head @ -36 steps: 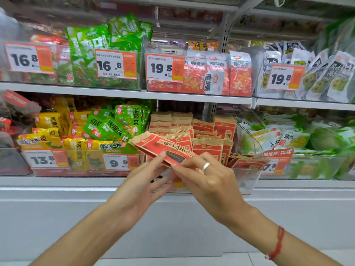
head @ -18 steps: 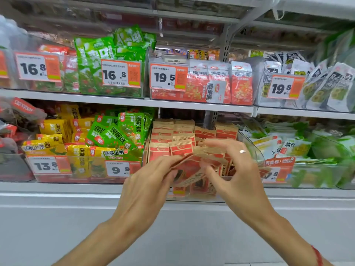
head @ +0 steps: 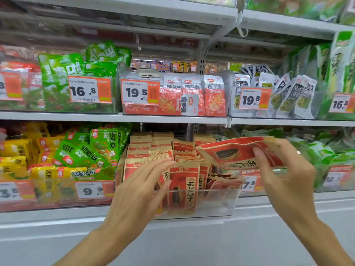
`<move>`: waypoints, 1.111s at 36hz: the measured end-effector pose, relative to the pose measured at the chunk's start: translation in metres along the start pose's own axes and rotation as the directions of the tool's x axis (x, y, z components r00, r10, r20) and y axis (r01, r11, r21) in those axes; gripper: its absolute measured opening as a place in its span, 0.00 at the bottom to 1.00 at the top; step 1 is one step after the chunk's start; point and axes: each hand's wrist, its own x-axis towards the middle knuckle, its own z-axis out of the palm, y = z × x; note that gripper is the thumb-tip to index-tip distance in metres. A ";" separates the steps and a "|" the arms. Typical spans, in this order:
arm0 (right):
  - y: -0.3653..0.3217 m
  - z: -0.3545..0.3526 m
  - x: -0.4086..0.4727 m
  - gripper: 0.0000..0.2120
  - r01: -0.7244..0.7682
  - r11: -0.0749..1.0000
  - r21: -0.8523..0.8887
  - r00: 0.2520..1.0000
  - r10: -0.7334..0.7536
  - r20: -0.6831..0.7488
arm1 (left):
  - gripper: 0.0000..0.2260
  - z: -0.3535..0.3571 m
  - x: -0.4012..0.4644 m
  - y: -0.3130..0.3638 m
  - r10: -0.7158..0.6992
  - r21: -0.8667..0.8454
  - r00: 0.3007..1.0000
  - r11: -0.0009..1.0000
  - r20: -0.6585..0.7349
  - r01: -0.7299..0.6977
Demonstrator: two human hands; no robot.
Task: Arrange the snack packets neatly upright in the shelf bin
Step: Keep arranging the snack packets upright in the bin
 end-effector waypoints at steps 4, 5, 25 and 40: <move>0.029 0.006 0.017 0.07 0.133 0.981 -0.143 0.988 -0.120 0.098 | 0.22 0.027 0.022 -0.001 0.014 0.124 0.988 0.992 0.152 -0.034; 0.034 0.008 0.022 0.07 0.180 0.970 -0.164 0.976 -0.155 0.156 | 0.23 0.034 0.026 -0.001 0.039 0.151 0.981 0.986 0.188 -0.068; 0.111 0.119 0.052 0.12 0.199 0.934 -0.297 0.302 0.230 0.925 | 0.23 0.078 0.039 -0.017 0.056 0.127 0.961 0.987 0.270 -0.093; 0.124 0.165 0.061 0.23 0.214 0.827 -0.520 0.527 0.351 0.774 | 0.23 0.081 0.042 -0.019 0.071 0.172 0.963 0.978 0.259 -0.118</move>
